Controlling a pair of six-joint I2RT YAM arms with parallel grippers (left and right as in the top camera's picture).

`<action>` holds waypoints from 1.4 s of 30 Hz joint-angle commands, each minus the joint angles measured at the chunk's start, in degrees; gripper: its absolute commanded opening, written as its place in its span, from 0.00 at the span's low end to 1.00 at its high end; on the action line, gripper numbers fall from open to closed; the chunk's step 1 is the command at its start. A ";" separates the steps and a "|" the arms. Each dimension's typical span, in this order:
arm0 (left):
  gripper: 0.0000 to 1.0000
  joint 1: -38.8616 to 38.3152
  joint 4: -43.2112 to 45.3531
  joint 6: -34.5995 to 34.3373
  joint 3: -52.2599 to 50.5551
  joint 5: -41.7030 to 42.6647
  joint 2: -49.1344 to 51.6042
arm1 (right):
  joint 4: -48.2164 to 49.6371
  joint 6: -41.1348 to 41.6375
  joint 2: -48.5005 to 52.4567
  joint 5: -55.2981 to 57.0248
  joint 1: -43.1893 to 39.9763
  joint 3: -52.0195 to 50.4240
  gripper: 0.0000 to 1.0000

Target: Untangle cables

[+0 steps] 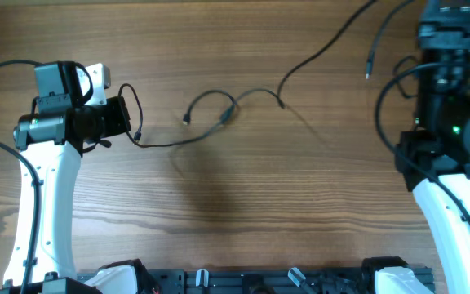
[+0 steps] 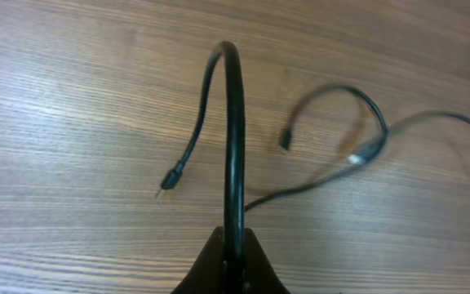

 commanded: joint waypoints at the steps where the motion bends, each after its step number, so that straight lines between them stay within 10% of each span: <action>1: 0.04 -0.13 -0.26 -3.72 -0.07 -10.03 0.70 | 3.78 11.26 -0.52 3.32 -5.38 0.39 0.04; 4: 0.04 -0.13 -1.20 -12.04 -0.20 -20.31 2.34 | 3.65 12.15 -0.52 0.13 -9.09 0.39 0.05; 20: 0.15 -6.49 3.89 -11.56 -0.22 -7.34 3.39 | 5.01 12.11 9.77 -9.11 -9.49 0.61 0.04; 30: 0.11 -12.39 4.11 -11.56 -0.22 -7.34 3.39 | -15.56 -14.05 25.46 -23.80 -9.51 19.56 0.04; 42: 0.09 -14.16 3.45 -11.56 -0.28 -6.14 3.39 | -34.32 -34.80 40.81 -9.60 -20.17 29.22 0.04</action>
